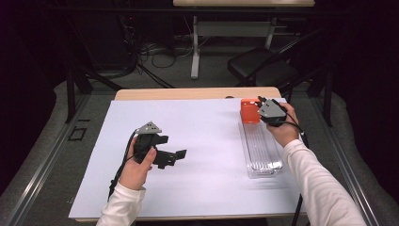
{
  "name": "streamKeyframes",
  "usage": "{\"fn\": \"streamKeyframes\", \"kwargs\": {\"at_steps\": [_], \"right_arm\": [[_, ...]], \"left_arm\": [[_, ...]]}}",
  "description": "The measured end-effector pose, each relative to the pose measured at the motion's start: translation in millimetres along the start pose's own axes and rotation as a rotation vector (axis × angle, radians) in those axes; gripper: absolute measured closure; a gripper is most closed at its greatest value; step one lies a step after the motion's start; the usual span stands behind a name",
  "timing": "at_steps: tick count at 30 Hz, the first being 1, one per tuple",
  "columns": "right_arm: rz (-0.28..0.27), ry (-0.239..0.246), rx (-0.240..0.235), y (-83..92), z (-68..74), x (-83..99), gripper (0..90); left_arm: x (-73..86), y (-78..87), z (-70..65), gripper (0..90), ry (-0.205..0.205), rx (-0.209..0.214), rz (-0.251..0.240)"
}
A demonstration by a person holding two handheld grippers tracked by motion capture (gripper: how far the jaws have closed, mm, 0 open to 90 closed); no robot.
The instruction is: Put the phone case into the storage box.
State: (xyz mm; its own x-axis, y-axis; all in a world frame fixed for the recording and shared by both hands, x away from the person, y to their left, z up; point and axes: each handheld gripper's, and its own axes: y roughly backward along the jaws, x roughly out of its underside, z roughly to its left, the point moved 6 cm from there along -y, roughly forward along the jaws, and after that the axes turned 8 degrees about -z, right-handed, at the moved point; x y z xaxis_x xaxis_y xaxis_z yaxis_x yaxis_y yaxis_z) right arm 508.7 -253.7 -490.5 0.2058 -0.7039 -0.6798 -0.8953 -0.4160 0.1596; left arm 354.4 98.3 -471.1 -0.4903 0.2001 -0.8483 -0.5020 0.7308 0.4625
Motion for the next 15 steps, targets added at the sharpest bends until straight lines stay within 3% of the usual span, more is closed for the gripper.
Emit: {"fn": "streamKeyframes", "kwargs": {"at_steps": [8, 15], "right_arm": [[0.042, 0.047, 0.011, -4.7, -5.5, 5.2, 78.6], [0.084, 0.042, 0.025, -5.6, -13.2, 17.2, 77.9]], "left_arm": [[0.7, -1.1, 0.2, 8.3, 0.000, 0.000, 0.001], [1.5, -2.3, 0.4, 8.3, 0.006, 0.005, 0.003]]}}
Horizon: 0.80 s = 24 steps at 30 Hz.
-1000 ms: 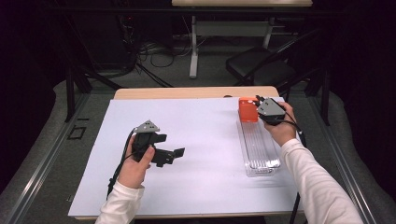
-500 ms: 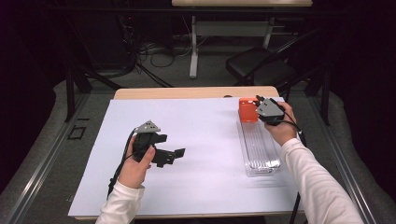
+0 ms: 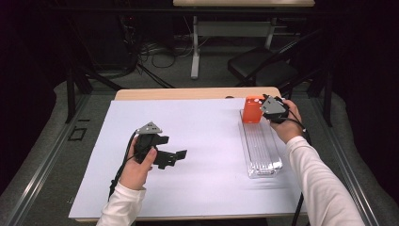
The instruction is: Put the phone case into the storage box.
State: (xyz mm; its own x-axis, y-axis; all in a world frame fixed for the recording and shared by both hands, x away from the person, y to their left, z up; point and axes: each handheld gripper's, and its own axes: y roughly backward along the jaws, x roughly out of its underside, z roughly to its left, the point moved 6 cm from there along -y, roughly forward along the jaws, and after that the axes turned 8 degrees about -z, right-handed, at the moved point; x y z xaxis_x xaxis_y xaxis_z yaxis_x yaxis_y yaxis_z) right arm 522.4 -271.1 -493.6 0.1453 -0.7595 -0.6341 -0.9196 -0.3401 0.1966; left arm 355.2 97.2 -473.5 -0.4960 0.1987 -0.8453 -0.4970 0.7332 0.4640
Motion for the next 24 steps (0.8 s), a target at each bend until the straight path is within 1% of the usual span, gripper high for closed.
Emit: {"fn": "streamKeyframes", "kwargs": {"at_steps": [4, 9, 15, 18, 20, 22, 24], "right_arm": [[0.004, 0.005, -0.001, -0.6, -0.6, 0.8, 77.7], [-0.005, -0.001, 0.007, -3.2, -1.5, 2.2, 76.9], [-0.001, -0.026, 0.014, -6.4, -2.7, 3.1, 75.7], [0.006, -0.028, 0.019, -7.8, -3.2, 3.5, 74.8], [0.012, -0.036, 0.023, -9.2, -3.5, 4.1, 74.3], [0.019, -0.049, 0.037, -10.9, -4.7, 5.1, 73.9], [0.024, -0.060, 0.038, -11.7, -4.7, 5.3, 73.6]], "left_arm": [[0.5, -0.8, -0.1, 8.3, -0.002, 0.000, 0.005], [1.4, -2.6, -1.4, 8.3, -0.003, 0.004, 0.009], [1.6, -2.6, -0.6, 8.3, -0.002, 0.001, 0.007], [2.1, -3.5, -0.7, 8.3, -0.001, 0.002, 0.009], [2.6, -4.4, -0.9, 8.3, -0.002, 0.005, 0.011], [2.8, -4.7, -1.1, 8.3, -0.002, 0.005, 0.015], [2.8, -4.5, -1.3, 8.3, -0.002, 0.005, 0.015]]}}
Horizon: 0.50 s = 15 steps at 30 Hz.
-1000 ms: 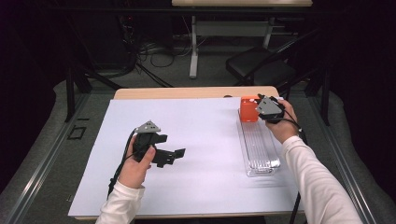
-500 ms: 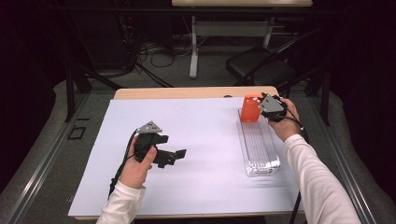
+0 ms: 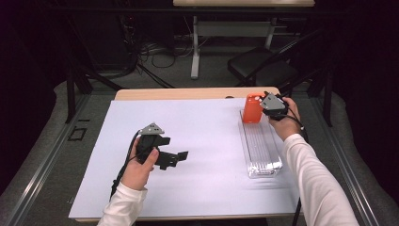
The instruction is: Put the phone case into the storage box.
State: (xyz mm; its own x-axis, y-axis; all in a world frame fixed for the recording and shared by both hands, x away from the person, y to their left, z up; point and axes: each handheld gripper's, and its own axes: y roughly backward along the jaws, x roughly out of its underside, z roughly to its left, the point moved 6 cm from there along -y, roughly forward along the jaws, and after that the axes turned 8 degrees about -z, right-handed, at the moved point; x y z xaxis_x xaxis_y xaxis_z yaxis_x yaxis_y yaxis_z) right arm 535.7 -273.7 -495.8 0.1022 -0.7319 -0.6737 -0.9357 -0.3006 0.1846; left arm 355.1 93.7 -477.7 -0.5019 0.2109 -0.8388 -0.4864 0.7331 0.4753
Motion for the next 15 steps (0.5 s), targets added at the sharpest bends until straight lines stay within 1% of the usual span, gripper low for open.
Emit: {"fn": "streamKeyframes", "kwargs": {"at_steps": [3, 7, 12, 14, 15], "right_arm": [[-0.006, -0.004, 0.000, -0.7, 0.9, -1.2, 73.5], [-0.009, -0.003, -0.003, -0.3, 2.2, -2.8, 72.8], [0.000, -0.002, -0.003, 0.1, 2.4, -1.6, 70.2], [0.004, -0.008, -0.003, 0.3, 2.5, -0.8, 68.5], [0.009, -0.018, -0.005, 0.4, 2.5, -0.4, 68.2]], "left_arm": [[-0.3, 0.2, 0.7, 8.3, 0.001, -0.003, -0.008], [0.1, 0.5, 1.0, 8.3, 0.003, -0.003, -0.003], [0.2, 0.1, 0.5, 8.3, 0.002, 0.000, 0.000], [0.2, 0.3, 0.8, 8.3, 0.001, -0.001, 0.000], [0.2, 0.3, 0.8, 8.3, 0.001, -0.001, -0.001]]}}
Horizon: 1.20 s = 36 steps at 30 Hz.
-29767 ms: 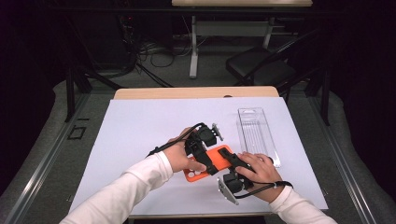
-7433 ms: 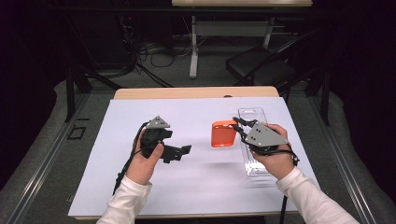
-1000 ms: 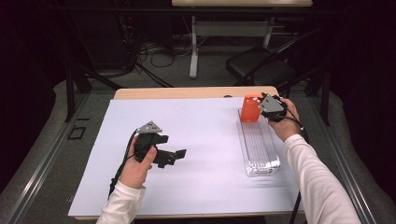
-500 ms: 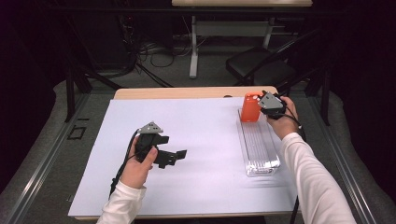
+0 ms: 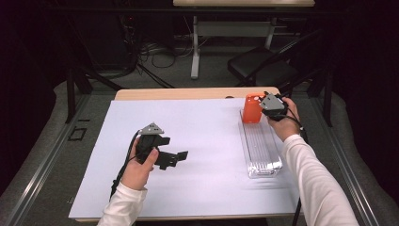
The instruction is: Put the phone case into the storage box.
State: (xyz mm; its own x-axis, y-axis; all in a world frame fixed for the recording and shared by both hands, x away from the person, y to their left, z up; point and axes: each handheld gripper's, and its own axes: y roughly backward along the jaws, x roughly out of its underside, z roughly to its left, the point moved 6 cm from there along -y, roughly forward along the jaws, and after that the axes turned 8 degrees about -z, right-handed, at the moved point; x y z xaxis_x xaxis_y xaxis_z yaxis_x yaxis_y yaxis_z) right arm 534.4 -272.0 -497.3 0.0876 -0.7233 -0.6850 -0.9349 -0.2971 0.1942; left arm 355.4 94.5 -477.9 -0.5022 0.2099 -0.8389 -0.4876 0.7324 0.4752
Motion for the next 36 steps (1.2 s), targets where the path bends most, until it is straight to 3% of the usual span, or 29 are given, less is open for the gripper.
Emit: {"fn": "streamKeyframes", "kwargs": {"at_steps": [29, 36], "right_arm": [[0.014, -0.021, 0.035, 5.4, -3.9, -3.5, 49.5], [0.011, -0.051, 0.079, 11.6, -9.8, -8.1, 43.6]], "left_arm": [[-0.1, -0.2, 0.2, 8.3, 0.000, 0.001, 0.000], [-2.6, 0.9, 1.4, 8.3, 0.007, -0.001, -0.008]]}}
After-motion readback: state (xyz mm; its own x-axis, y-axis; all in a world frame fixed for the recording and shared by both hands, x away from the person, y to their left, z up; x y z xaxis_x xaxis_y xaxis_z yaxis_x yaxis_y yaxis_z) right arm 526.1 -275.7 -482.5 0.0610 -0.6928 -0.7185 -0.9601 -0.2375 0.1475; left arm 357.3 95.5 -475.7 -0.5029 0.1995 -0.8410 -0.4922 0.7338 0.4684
